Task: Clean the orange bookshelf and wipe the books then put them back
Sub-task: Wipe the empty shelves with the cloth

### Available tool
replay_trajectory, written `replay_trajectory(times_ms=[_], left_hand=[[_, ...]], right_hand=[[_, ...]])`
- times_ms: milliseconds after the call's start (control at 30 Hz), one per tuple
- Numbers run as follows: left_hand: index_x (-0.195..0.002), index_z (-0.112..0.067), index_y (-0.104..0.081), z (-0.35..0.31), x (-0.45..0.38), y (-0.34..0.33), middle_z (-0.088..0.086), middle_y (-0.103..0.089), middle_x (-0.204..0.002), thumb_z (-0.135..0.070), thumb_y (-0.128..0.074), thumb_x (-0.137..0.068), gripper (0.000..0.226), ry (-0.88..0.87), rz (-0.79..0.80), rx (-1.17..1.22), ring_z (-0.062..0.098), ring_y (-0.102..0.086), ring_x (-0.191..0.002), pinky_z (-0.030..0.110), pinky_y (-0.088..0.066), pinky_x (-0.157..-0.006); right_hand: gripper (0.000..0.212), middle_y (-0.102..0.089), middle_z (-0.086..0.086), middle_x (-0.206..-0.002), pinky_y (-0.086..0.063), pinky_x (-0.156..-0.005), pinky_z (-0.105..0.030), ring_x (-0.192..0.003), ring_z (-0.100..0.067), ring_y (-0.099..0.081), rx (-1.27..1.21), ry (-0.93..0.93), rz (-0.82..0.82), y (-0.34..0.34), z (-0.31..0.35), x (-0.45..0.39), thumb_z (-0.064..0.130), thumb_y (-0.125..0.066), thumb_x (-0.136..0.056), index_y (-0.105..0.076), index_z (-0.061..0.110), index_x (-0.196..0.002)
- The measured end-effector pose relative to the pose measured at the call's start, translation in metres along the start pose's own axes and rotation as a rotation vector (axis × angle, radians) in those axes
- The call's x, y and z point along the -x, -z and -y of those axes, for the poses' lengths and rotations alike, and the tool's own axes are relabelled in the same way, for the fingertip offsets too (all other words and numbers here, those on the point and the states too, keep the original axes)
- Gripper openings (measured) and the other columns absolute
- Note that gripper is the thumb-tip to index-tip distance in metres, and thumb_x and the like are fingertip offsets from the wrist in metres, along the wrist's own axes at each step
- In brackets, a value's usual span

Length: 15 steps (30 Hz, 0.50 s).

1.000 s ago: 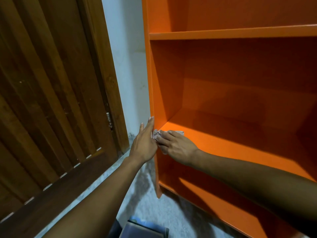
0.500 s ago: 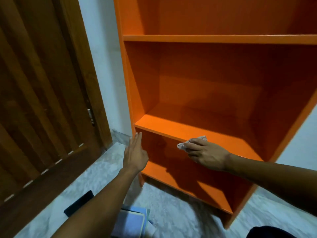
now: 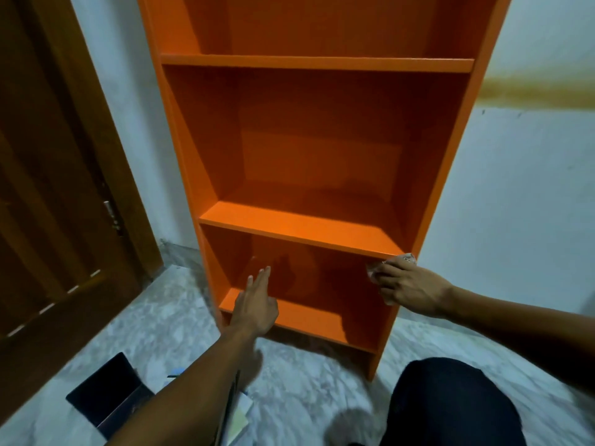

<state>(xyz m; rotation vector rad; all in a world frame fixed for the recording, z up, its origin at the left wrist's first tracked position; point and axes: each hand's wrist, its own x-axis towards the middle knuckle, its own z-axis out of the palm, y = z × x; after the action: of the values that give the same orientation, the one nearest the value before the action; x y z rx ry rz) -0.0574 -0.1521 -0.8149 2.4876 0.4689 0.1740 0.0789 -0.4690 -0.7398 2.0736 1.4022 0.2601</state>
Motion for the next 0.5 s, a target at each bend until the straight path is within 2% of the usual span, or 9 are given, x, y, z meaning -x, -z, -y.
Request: replay_trajectory(times_ms=[67, 133, 233, 300, 367, 500], left_hand=[[-0.159, -0.025, -0.006, -0.003, 0.005, -0.007, -0.002, -0.009, -0.167, -0.015, -0.043, -0.099, 0.072, 0.005, 0.051, 0.012, 0.024, -0.002, -0.154, 0.051, -0.030, -0.116], [-0.159, -0.026, -0.005, 0.000, 0.007, -0.015, -0.002, -0.008, -0.167, -0.016, -0.042, -0.100, 0.070, 0.012, 0.085, 0.015, 0.024, -0.001, -0.154, 0.051, -0.029, -0.116], [-0.159, -0.025, -0.005, 0.007, 0.007, -0.023, -0.001, -0.008, -0.167, -0.019, -0.042, -0.102, 0.068, 0.010, 0.112, 0.010, 0.025, -0.001, -0.154, 0.052, -0.025, -0.118], [-0.159, -0.024, -0.006, 0.016, 0.003, -0.033, 0.000, -0.009, -0.167, -0.019, -0.042, -0.102, 0.067, 0.011, 0.130, -0.002, 0.027, -0.002, -0.154, 0.052, -0.025, -0.118], [-0.159, -0.021, -0.007, 0.027, -0.001, -0.044, 0.001, -0.010, -0.167, -0.019, -0.041, -0.103, 0.066, 0.015, 0.142, -0.012, 0.029, -0.002, -0.154, 0.050, -0.025, -0.118], [-0.159, -0.019, -0.010, 0.052, -0.016, -0.068, 0.003, -0.010, -0.167, -0.019, -0.041, -0.104, 0.063, 0.050, 0.182, 0.014, 0.030, -0.001, -0.154, 0.050, -0.020, -0.121]], right_hand=[[0.029, -0.061, -0.010, -0.131, -0.040, -0.104, -0.047, -0.123, -0.032, -0.053, 0.043, -0.009, 0.007, 0.005, 0.007, -0.004, 0.028, -0.053, -0.094, -0.067, 0.016, -0.117], [0.031, -0.060, -0.005, -0.133, -0.041, -0.096, -0.043, -0.115, -0.028, -0.055, -0.051, -0.051, -0.019, 0.004, 0.016, -0.009, 0.036, -0.055, -0.096, -0.063, 0.021, -0.122], [0.042, -0.045, -0.002, -0.147, -0.036, -0.102, -0.042, -0.126, -0.026, -0.044, -0.335, -0.217, 0.045, 0.001, 0.035, -0.033, 0.032, -0.044, -0.102, -0.043, 0.025, -0.144], [0.048, -0.044, -0.002, -0.147, -0.039, -0.102, -0.042, -0.126, -0.027, -0.044, -0.582, -0.330, 0.038, -0.008, 0.047, -0.053, 0.022, -0.048, -0.100, -0.038, 0.028, -0.147], [0.052, -0.051, -0.004, -0.139, -0.044, -0.098, -0.040, -0.120, -0.027, -0.051, -0.810, -0.427, 0.022, -0.028, 0.059, -0.073, 0.010, -0.056, -0.093, -0.045, 0.026, -0.142], [0.027, -0.067, -0.010, -0.107, -0.047, -0.073, -0.031, -0.087, -0.023, -0.064, -1.158, -0.710, 0.093, -0.065, 0.079, -0.104, 0.001, -0.048, -0.094, -0.061, 0.017, -0.112]])
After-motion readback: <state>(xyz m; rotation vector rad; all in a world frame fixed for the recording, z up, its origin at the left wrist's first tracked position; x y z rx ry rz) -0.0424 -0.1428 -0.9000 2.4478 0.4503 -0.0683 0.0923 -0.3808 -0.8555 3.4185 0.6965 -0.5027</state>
